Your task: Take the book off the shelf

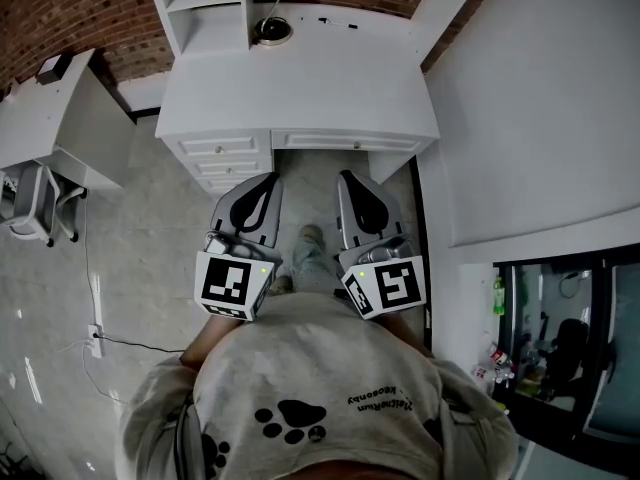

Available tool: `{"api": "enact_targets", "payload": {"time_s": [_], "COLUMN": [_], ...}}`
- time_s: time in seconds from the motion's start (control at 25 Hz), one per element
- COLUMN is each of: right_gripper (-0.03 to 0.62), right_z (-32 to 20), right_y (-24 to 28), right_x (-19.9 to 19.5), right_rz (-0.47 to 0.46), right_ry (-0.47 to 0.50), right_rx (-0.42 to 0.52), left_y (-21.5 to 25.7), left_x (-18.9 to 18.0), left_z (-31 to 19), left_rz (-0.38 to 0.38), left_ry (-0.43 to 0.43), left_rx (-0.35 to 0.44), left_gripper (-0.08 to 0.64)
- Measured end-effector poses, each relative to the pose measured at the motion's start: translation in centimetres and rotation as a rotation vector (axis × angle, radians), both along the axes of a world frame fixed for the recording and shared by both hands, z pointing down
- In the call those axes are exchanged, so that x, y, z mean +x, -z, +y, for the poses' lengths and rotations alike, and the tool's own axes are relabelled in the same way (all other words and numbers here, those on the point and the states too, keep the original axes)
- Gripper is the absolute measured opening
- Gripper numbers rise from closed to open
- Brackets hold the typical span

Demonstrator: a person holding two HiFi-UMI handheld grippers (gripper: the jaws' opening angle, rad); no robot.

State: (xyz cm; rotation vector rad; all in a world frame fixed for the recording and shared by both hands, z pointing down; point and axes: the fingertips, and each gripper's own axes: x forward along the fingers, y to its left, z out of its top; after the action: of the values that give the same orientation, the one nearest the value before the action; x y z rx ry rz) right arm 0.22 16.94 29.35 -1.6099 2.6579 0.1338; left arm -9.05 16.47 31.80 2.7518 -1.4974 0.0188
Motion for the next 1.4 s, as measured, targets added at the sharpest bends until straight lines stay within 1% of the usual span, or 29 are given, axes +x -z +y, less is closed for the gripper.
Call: {"api": "enact_targets", "payload": {"time_s": [0.28, 0.52, 0.68, 1.0, 1.2, 1.4], "right_gripper": [0.017, 0.017, 0.017, 0.017, 0.017, 0.017], "right_z": [-4.3, -9.6, -14.2, -22.0, -25.2, -26.7], "right_y": [-0.6, -0.5, 0.0, 1.1, 1.2, 0.9], "right_x": [-0.3, 0.2, 1.2, 4.3, 5.8, 6.6], "right_rz": [-0.007, -0.009, -0.002, 0.000, -0.002, -0.005], "right_ry": [0.031, 0.053, 0.073, 0.097, 0.121, 0.135], "right_rx": [-0.007, 0.005, 0.030, 0.058, 0.063, 0.062], "left_y": [-0.6, -0.7, -0.4, 1.3, 1.7, 1.5], "left_x": [-0.3, -0.2, 1.1, 4.0, 5.9, 7.1], "left_z": [-3.6, -8.6, -13.0, -20.9, -24.0, -25.4], "left_rz": [-0.013, -0.014, -0.007, 0.002, 0.008, 0.003], "left_ry": [0.029, 0.062, 0.071, 0.100, 0.122, 0.129], "left_rx": [-0.011, -0.009, 0.000, 0.050, 0.056, 0.054], "left_gripper": [0.009, 0.009, 0.009, 0.009, 0.009, 0.009]}}
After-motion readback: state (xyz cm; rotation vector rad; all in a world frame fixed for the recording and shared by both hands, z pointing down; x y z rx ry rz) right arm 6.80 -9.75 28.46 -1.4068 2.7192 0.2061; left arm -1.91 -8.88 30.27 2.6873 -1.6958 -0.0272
